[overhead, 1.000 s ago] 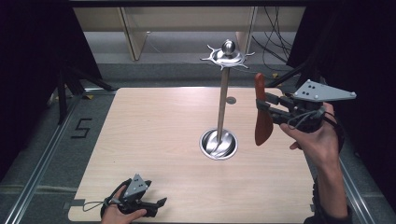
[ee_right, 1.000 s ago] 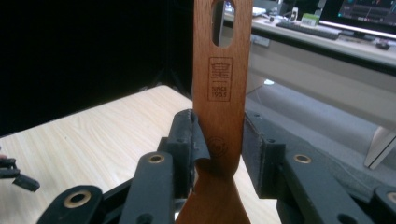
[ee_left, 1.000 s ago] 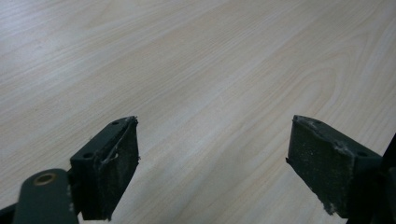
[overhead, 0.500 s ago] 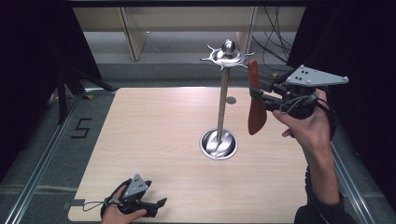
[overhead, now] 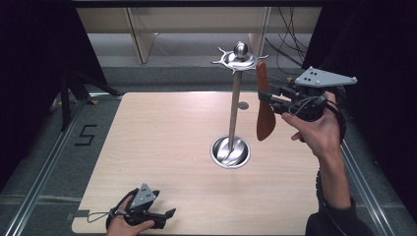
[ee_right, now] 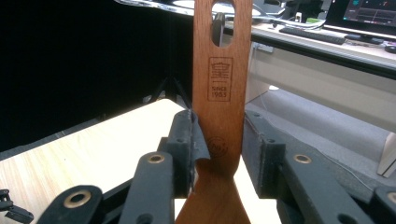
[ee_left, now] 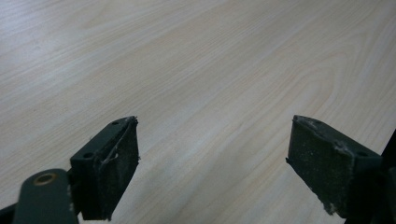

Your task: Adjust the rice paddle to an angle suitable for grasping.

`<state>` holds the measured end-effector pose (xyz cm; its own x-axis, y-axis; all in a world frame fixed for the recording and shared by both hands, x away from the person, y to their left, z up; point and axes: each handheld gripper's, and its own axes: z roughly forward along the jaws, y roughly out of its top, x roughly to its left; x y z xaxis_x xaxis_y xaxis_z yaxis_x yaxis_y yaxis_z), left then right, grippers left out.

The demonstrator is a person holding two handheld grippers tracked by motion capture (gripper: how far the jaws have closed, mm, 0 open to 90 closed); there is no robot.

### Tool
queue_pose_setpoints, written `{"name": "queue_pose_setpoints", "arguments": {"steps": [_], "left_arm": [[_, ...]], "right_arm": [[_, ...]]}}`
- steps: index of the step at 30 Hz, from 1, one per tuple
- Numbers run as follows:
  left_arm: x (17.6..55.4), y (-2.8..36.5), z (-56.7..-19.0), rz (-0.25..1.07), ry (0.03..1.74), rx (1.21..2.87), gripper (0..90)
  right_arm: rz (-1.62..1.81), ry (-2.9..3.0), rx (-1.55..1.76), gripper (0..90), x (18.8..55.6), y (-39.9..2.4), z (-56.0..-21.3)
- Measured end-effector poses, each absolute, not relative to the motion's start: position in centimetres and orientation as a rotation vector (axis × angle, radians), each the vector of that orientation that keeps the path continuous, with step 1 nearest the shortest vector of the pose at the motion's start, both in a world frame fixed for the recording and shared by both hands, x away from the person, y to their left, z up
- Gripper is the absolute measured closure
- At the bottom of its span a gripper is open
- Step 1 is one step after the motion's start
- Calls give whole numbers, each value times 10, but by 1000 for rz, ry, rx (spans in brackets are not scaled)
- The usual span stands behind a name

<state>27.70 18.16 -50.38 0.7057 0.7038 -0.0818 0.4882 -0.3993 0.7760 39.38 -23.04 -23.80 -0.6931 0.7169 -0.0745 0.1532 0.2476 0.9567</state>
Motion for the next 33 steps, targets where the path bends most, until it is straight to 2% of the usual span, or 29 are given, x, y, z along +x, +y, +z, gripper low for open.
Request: {"name": "queue_pose_setpoints", "arguments": {"steps": [15, 22, 26, 33], "left_arm": [[277, 181, -503, 333, 888, 2083, 159], [278, 183, -503, 355, 871, 2103, 159], [278, 182, -504, 341, 879, 2095, 159], [279, 182, -504, 348, 869, 2113, 159]], "right_arm": [[1507, 2034, 791, 658, 400, -224, -249], [1549, 2012, 785, 564, 399, -228, -260], [1601, 1969, 828, 485, 391, -234, -279], [1607, 1955, 879, 438, 380, -249, -304]]}}
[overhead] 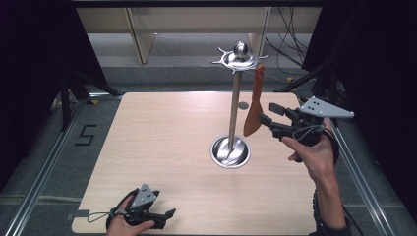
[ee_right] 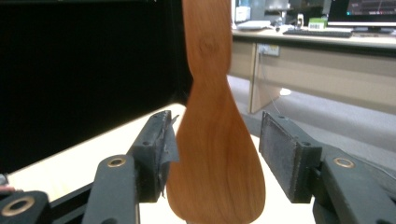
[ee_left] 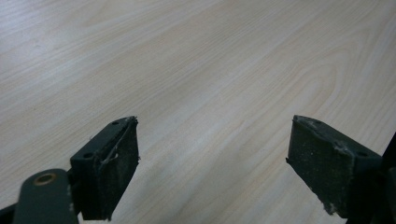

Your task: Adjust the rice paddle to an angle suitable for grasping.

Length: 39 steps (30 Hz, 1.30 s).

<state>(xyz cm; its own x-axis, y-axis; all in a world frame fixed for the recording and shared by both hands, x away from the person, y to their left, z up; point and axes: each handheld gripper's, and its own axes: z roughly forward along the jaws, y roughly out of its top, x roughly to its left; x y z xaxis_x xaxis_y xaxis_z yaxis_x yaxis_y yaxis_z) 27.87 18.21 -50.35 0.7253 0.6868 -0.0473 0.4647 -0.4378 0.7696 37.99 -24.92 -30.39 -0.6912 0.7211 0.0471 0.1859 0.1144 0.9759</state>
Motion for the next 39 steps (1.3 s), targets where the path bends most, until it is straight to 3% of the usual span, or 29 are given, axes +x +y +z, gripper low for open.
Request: {"name": "queue_pose_setpoints", "arguments": {"steps": [23, 39], "left_arm": [[276, 177, -504, 305, 903, 2055, 159], [280, 179, -504, 339, 877, 2089, 159]], "right_arm": [[1499, 2020, 903, 383, 366, -258, -343], [1370, 2190, 998, 363, 363, -266, -397]]}}
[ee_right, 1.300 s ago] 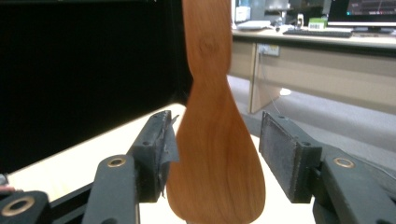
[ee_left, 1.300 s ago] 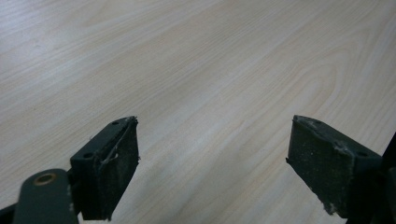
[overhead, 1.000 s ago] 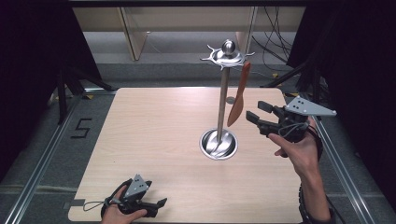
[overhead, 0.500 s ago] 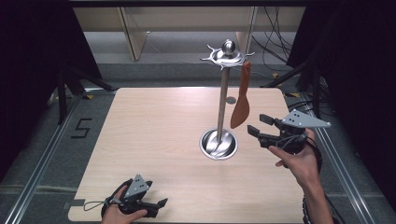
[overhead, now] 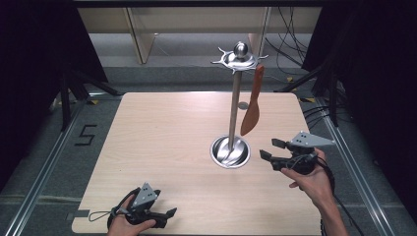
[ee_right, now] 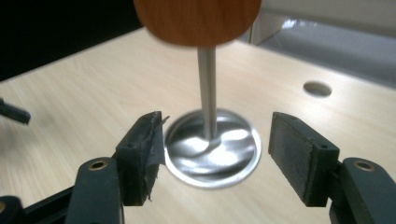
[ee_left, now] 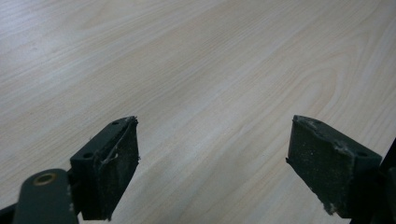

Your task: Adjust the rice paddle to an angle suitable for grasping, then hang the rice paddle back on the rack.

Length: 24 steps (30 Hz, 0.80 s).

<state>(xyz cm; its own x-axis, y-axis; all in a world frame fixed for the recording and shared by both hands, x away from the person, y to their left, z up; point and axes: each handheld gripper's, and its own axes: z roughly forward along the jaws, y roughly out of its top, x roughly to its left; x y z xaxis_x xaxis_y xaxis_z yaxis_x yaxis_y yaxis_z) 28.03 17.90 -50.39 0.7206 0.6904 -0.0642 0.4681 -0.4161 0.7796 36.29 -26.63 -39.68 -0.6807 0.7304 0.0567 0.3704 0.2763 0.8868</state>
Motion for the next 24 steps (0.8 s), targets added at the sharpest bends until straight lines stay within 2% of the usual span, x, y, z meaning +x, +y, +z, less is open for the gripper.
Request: {"name": "queue_pose_setpoints", "arguments": {"steps": [9, 12, 24], "left_arm": [[278, 178, -504, 324, 903, 2082, 159], [281, 181, -504, 356, 859, 2112, 159], [275, 182, -505, 335, 910, 2080, 159]], "right_arm": [[1287, 2251, 1035, 359, 358, -269, -421], [1279, 2273, 1059, 358, 354, -271, -425], [1252, 2297, 1065, 356, 346, -280, -433]]}}
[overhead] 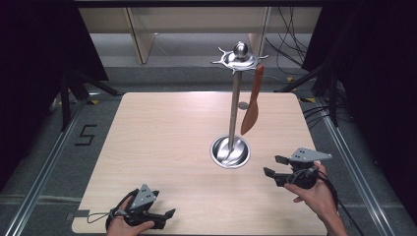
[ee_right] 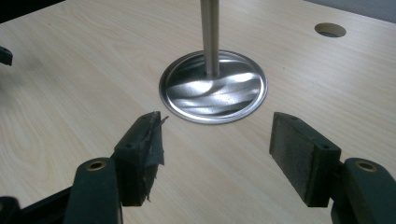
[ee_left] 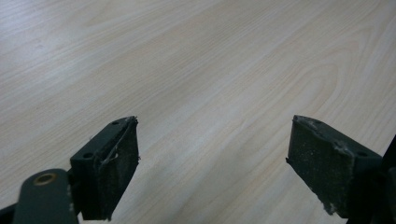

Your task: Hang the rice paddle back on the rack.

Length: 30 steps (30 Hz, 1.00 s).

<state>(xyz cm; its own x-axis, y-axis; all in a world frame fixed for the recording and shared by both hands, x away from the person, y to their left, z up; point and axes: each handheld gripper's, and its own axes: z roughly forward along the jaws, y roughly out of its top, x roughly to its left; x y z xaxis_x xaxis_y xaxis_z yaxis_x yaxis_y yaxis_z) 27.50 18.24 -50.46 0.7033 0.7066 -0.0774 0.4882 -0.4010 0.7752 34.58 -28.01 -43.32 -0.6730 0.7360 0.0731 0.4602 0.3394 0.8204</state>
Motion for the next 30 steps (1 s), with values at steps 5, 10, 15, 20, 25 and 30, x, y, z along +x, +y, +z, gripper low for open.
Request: {"name": "queue_pose_setpoints", "arguments": {"steps": [5, 10, 15, 20, 25, 30], "left_arm": [[273, 183, -504, 345, 917, 2074, 159], [270, 186, -505, 348, 926, 2069, 159], [270, 187, -504, 360, 911, 2070, 159], [270, 188, -504, 362, 900, 2088, 159], [269, 187, -504, 360, 910, 2073, 159], [269, 186, -504, 347, 923, 2072, 159]], "right_arm": [[1253, 2307, 1057, 356, 346, -276, -437], [1244, 2327, 1040, 352, 346, -273, -440], [1229, 2353, 1053, 345, 345, -273, -443], [1218, 2355, 1052, 343, 343, -273, -446], [1197, 2372, 1038, 339, 341, -275, -450], [1168, 2400, 1048, 336, 339, -275, -454]]}}
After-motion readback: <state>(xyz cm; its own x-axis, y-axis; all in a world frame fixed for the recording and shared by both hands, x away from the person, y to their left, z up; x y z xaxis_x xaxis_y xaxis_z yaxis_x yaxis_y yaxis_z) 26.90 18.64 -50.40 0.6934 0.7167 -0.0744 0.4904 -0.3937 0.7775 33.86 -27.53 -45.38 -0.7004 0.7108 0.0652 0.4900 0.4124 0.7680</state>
